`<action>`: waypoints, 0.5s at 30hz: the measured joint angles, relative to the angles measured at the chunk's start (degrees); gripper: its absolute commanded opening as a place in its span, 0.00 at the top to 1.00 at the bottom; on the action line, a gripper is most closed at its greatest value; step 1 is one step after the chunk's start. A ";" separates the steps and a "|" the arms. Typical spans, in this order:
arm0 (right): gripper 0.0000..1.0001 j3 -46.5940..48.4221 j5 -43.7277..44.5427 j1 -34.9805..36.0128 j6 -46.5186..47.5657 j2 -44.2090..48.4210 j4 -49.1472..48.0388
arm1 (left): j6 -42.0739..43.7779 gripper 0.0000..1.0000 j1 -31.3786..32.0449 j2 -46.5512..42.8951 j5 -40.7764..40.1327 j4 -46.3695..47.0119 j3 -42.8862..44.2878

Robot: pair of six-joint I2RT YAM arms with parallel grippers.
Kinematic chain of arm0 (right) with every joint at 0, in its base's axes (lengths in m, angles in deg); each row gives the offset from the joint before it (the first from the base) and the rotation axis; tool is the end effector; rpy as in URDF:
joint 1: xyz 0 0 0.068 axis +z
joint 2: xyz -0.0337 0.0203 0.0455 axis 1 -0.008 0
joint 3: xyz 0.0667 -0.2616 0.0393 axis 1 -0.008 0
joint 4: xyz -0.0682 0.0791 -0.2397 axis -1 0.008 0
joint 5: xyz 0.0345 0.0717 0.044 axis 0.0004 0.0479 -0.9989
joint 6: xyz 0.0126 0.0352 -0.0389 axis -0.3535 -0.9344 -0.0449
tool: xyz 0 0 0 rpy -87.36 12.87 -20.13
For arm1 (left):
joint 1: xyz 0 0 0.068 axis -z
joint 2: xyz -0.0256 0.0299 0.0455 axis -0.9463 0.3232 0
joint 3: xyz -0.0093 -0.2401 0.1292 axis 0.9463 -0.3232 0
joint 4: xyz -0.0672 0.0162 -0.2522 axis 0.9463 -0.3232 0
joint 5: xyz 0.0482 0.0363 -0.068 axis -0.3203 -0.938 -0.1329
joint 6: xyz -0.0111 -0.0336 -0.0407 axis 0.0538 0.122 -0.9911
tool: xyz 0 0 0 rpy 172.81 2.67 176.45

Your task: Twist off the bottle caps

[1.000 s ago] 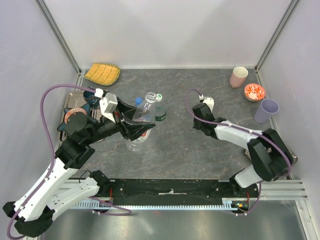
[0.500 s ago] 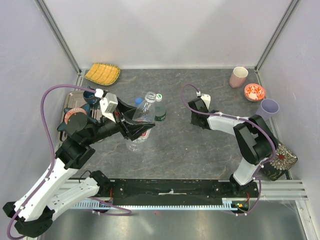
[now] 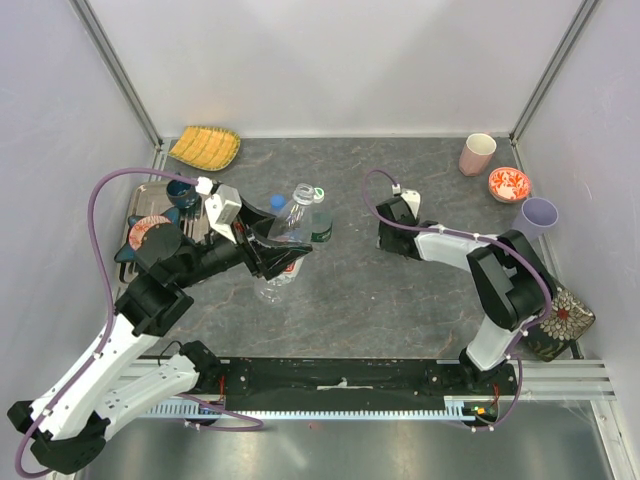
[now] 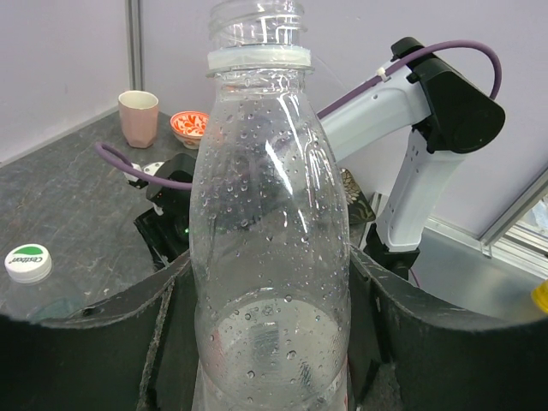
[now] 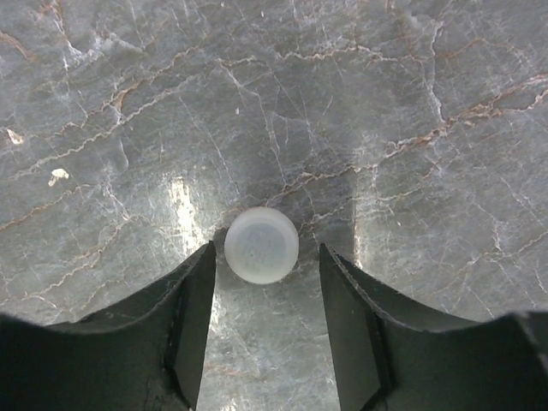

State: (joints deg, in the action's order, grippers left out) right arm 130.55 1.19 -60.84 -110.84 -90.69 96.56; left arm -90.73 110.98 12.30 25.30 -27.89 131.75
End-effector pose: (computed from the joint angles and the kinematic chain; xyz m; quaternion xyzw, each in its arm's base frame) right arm 0.3040 0.1516 0.1538 0.0907 0.9317 0.0034 0.3517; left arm 0.1053 -0.1081 0.4241 0.2965 0.5833 -0.4773 0.5865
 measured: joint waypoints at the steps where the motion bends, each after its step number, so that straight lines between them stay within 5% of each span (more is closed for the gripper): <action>1: 0.35 -0.15 -0.17 0.00 -0.02 0.24 0.07 | 0.00 0.61 0.00 0.07 -0.07 -0.09 -0.02; 9: 0.23 -0.02 -0.63 -0.02 -0.02 6.51 6.34 | 0.02 0.61 0.00 0.35 -0.39 -0.04 -0.02; 15: 0.23 11.93 -2.19 -0.02 1.14 20.57 14.21 | 0.70 0.60 0.00 3.37 -0.28 0.02 0.63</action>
State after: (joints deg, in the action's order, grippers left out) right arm 142.49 -1.00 -60.86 -109.70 -70.13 110.76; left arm -90.03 110.98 15.66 25.01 -27.87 132.38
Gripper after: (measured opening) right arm 0.773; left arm 0.632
